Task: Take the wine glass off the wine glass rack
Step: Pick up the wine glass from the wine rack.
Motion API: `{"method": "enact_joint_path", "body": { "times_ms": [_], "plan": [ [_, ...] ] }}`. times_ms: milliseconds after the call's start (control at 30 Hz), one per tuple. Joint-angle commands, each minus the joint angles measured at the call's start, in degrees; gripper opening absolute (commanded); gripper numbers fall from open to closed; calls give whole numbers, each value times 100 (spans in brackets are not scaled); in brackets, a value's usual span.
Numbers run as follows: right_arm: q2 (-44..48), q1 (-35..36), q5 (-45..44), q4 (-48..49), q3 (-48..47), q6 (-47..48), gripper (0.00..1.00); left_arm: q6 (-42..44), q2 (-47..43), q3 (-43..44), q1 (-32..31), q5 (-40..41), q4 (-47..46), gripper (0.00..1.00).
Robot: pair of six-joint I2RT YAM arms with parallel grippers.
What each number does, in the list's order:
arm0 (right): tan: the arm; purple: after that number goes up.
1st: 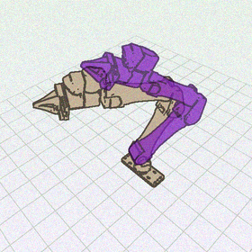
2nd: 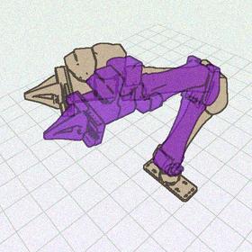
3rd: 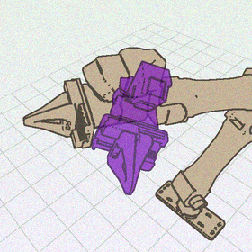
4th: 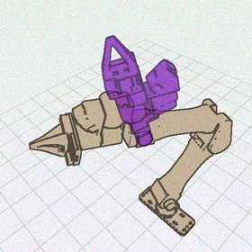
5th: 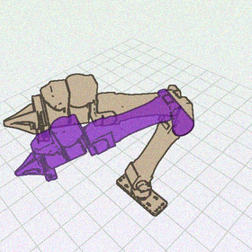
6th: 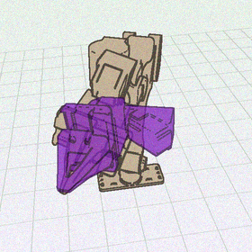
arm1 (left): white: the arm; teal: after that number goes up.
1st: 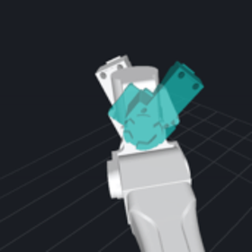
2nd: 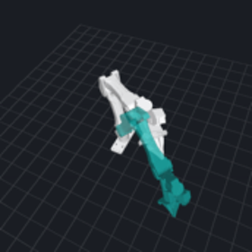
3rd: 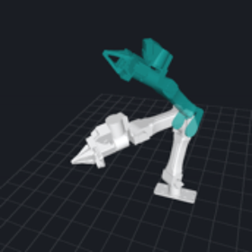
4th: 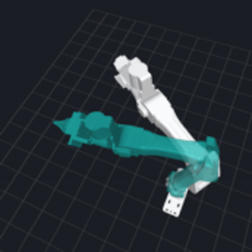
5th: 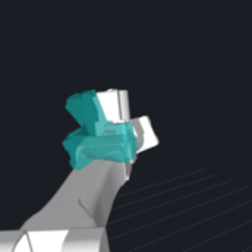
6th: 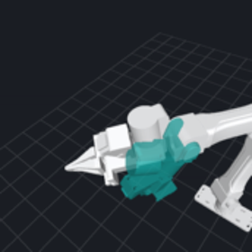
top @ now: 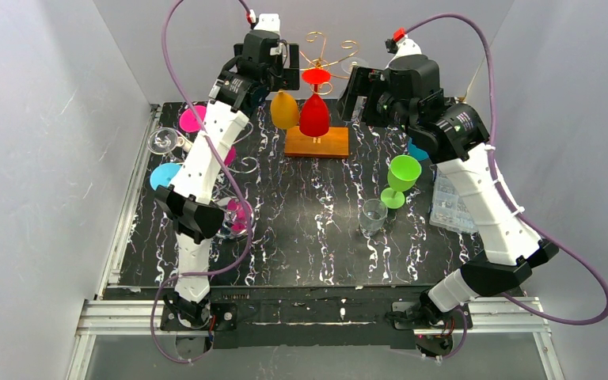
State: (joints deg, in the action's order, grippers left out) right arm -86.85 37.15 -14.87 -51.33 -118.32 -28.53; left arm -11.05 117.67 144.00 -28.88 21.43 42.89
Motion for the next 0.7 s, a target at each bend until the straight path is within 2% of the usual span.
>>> {"method": "enact_joint_path", "body": {
  "times_ms": [0,400,667],
  "plan": [
    [98,-14,10,104,-35,24,98,142,-388,5,-39,169,9,98],
    [79,-14,108,113,-4,24,98,322,-934,34,-112,87,33,98],
    [30,-12,284,54,65,24,98,275,-1503,-412,-179,272,50,98]
  ]
}}
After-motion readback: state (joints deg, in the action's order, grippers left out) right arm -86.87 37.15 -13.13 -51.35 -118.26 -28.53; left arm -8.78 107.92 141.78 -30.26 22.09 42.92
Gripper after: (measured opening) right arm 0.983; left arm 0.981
